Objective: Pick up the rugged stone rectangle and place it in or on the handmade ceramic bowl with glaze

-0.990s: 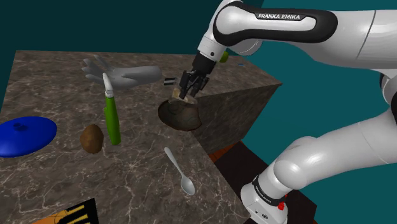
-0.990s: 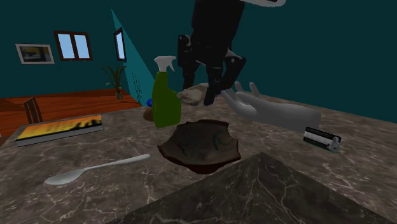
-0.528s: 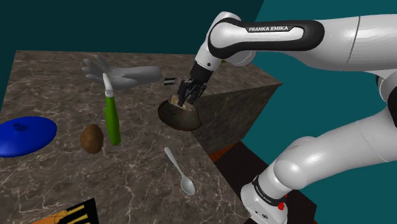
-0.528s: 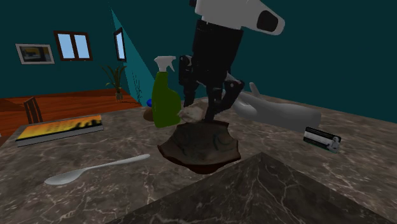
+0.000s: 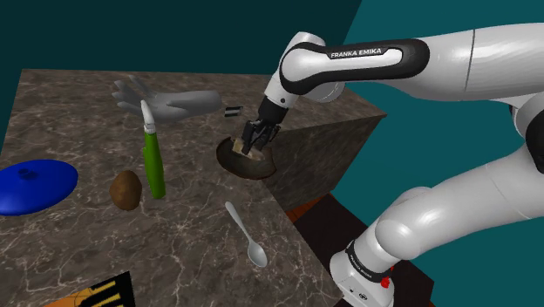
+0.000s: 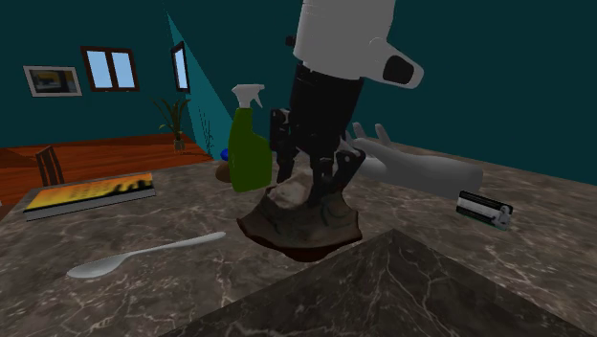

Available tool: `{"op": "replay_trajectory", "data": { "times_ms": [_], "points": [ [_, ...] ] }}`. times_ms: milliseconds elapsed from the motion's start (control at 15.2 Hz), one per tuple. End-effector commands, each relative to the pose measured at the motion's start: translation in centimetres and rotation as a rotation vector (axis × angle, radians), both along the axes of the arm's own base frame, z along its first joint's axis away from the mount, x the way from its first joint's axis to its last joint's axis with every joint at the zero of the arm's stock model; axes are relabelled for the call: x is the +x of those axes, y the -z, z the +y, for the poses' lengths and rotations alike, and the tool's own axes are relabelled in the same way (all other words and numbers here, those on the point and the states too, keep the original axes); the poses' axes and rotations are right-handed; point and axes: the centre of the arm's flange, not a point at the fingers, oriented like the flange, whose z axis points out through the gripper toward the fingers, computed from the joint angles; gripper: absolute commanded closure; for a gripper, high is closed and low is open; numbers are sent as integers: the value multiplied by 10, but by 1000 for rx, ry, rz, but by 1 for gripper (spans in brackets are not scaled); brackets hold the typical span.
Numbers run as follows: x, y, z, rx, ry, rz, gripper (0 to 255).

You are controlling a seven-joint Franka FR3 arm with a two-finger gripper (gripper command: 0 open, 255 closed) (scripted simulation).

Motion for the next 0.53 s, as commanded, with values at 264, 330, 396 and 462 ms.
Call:
{"op": "replay_trajectory", "data": {
  "times_ms": [264, 330, 396, 462],
  "points": [
    [0, 1, 0, 0, 0, 0, 255],
    [0, 1, 0, 0, 0, 0, 0],
    [0, 1, 0, 0, 0, 0, 0],
    [0, 1, 0, 0, 0, 0, 0]
  ]
}}
